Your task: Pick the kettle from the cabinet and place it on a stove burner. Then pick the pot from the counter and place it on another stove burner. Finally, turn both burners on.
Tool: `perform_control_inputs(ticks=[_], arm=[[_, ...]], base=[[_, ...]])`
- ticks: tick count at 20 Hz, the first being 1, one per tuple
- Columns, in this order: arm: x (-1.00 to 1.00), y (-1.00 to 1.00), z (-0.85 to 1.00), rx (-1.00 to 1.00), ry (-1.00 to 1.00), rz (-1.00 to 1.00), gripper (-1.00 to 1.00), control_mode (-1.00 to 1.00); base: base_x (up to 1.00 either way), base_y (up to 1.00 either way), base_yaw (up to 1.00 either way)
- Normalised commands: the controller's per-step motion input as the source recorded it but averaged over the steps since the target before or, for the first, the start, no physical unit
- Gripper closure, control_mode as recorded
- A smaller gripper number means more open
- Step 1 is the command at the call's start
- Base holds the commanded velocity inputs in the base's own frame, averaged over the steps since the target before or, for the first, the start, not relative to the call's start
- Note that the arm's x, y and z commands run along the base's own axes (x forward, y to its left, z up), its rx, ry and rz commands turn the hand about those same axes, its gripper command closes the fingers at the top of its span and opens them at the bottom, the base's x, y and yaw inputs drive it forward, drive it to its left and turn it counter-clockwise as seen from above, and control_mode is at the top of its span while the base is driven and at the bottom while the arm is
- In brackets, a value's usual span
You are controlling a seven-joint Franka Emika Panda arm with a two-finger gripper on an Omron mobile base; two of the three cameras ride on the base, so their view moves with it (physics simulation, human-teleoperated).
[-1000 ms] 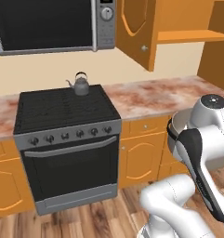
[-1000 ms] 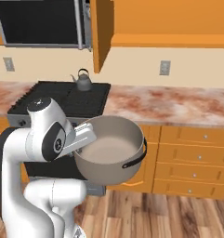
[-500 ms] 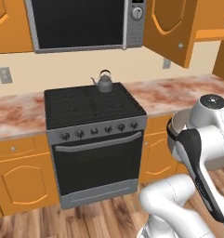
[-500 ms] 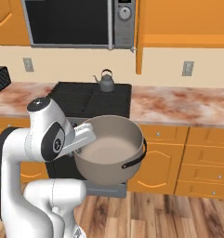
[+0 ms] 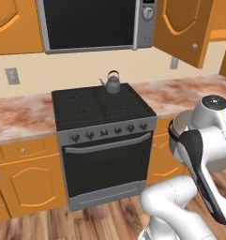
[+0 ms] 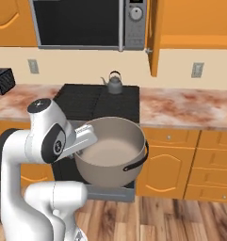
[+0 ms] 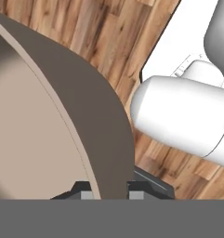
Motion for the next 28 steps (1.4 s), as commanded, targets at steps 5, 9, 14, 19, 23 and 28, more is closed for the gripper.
perform_control_inputs(ticks=[5,9,14,19,23,28], arm=[[0.00,0.00,0.00,0.00,0.00,0.00,1.00,1.00],[0.00,0.00,0.00,0.00,0.00,0.00,1.00,1.00],[0.00,0.00,0.00,0.00,0.00,0.00,1.00,1.00],[0.00,0.00,0.00,0.00,0.00,0.00,1.00,1.00],[0.00,0.00,0.00,0.00,0.00,0.00,1.00,1.00],[0.00,0.00,0.00,0.00,0.00,0.00,1.00,1.00]], base=[[0.31,0.37,0.00],[0.31,0.41,-0.01],[0.32,0.29,-0.08],[0.41,0.22,-0.10],[0.45,0.24,-0.10],[0.47,0.33,-0.10]])
